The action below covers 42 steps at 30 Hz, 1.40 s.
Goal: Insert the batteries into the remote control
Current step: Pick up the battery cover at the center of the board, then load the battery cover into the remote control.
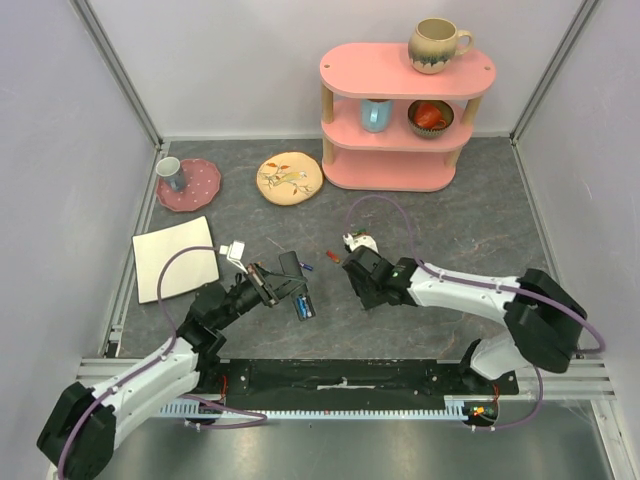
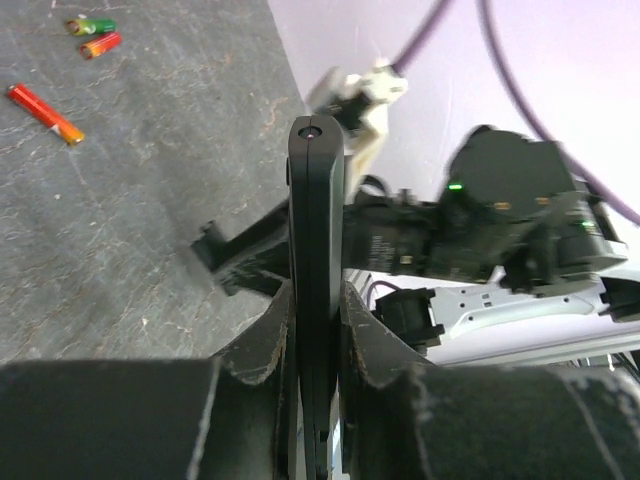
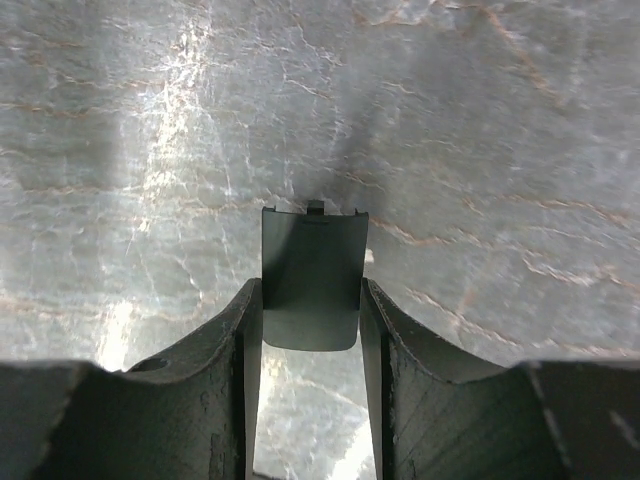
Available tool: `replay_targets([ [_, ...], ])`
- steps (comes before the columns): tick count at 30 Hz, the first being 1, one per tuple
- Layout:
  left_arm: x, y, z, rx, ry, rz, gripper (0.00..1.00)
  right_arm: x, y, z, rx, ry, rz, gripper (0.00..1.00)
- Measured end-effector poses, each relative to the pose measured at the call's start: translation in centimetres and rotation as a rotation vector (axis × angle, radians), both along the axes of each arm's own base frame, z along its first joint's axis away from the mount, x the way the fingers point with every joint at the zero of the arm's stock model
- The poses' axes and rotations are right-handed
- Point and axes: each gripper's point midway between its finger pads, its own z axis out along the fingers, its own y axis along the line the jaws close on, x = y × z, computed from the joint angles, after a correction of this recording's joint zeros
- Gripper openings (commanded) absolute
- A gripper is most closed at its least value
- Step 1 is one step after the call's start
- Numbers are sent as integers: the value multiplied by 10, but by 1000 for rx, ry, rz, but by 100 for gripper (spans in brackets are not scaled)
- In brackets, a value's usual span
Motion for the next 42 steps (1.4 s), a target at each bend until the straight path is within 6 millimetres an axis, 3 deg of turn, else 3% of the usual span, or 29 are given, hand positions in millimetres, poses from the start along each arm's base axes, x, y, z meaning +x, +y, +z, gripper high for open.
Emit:
replay_targets([
  [6,10,-6,-16,23,49,6,2,3,-3,51,41,-60,15,0],
  [9,17,-10,-19,19,68,12,2,7,0,87,101,-123,20,0],
  [13,31,-15,-14,-26,72,38,2,6,1,128,186,-179,28,0],
  [17,43,-24,-7,-86,71,57,2,5,10,155,235,-183,49,0],
  [26,52,-53,-32,-100,199,48,2,-1,17,167,219,-143,90,0],
  [29,53,-61,-30,-105,198,45,2,-4,24,167,213,-116,113,0],
  [42,58,-72,-30,-109,192,56,2,-26,51,142,164,-4,204,0],
])
